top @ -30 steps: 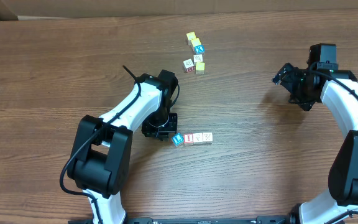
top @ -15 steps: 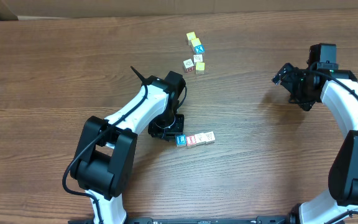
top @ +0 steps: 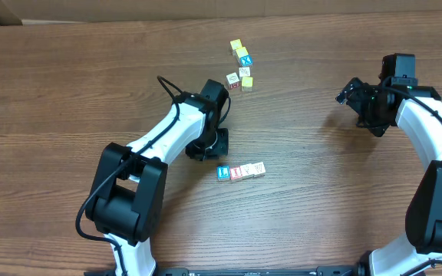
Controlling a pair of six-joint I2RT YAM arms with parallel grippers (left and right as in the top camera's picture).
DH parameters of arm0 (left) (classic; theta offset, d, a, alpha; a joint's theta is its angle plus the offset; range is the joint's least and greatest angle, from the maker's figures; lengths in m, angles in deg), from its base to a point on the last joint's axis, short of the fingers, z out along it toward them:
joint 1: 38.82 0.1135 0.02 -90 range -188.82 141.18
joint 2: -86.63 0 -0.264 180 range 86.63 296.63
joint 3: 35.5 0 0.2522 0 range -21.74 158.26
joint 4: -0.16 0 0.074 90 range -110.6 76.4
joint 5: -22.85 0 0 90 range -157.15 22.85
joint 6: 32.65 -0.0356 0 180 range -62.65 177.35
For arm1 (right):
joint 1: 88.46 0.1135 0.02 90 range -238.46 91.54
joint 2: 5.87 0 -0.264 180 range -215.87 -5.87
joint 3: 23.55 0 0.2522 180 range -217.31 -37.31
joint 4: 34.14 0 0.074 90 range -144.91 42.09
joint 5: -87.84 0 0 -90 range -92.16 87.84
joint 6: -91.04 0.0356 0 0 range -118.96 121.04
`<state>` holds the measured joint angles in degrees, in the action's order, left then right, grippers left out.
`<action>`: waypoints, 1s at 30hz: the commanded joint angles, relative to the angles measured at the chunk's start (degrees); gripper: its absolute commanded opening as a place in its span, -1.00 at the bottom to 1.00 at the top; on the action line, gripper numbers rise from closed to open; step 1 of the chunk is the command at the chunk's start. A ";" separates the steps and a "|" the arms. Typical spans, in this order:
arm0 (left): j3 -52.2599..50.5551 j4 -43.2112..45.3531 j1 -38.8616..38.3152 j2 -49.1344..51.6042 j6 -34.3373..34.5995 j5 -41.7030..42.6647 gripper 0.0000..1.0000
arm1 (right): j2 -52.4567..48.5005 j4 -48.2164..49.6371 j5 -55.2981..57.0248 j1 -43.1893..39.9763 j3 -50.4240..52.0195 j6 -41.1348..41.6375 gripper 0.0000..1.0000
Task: Flip 4 blocks
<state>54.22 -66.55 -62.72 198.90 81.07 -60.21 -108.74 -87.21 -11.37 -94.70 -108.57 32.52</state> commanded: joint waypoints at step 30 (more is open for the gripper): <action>1.22 -3.76 -2.14 0.13 1.53 2.95 -0.92 | -0.13 0.22 -0.33 0.11 -1.03 -0.24 1.00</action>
<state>54.38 -71.01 -65.04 198.90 82.52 -57.87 -108.74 -87.19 -11.37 -94.70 -108.57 32.52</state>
